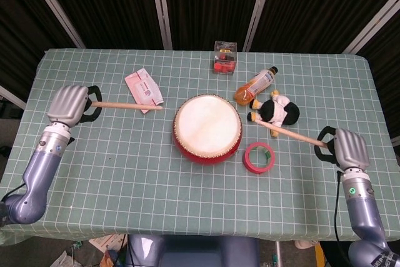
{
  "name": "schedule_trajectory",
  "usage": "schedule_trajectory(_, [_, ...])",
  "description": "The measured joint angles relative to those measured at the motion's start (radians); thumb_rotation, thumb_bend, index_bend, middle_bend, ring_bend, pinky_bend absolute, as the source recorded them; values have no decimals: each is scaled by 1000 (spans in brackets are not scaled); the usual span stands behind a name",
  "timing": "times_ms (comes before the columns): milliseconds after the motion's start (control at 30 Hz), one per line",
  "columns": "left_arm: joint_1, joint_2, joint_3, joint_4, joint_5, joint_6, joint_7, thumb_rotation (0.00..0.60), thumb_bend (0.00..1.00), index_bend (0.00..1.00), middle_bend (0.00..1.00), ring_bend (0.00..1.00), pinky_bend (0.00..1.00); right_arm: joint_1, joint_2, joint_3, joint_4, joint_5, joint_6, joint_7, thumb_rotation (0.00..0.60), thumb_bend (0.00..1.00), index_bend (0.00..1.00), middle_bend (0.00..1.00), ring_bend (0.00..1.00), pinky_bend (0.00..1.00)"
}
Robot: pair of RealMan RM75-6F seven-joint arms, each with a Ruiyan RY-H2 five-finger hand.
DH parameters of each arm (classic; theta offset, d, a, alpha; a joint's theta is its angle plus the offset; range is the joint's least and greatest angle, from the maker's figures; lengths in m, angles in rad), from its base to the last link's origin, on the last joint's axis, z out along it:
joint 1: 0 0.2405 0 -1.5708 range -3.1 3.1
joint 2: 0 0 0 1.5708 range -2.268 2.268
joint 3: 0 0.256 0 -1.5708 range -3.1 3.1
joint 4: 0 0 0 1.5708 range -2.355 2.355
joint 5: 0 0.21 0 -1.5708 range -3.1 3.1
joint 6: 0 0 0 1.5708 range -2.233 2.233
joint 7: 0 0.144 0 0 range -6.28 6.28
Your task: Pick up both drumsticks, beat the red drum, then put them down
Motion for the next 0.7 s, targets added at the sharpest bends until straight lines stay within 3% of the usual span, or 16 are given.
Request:
schedule_trajectory(300, [-98,-5,-9,64,-88,-74,20,600,561,746,1000,1000,1000,123,-69,-12,58,69,-48,-141,600,592,1000,1000,1000,989])
schedule_trajectory(567, [-119,-19,20,102,-80,-84,2,600,561,747,1000,1000,1000,176,-82,-12,76,110,-61,-175,600,593,1000,1000,1000,989])
schedule_trajectory(700, [-125,-19,22,117,-74,-86,-23,600,561,746,1000,1000,1000,187,-71,16,67,119,-63,-145,600,593,1000,1000,1000,989])
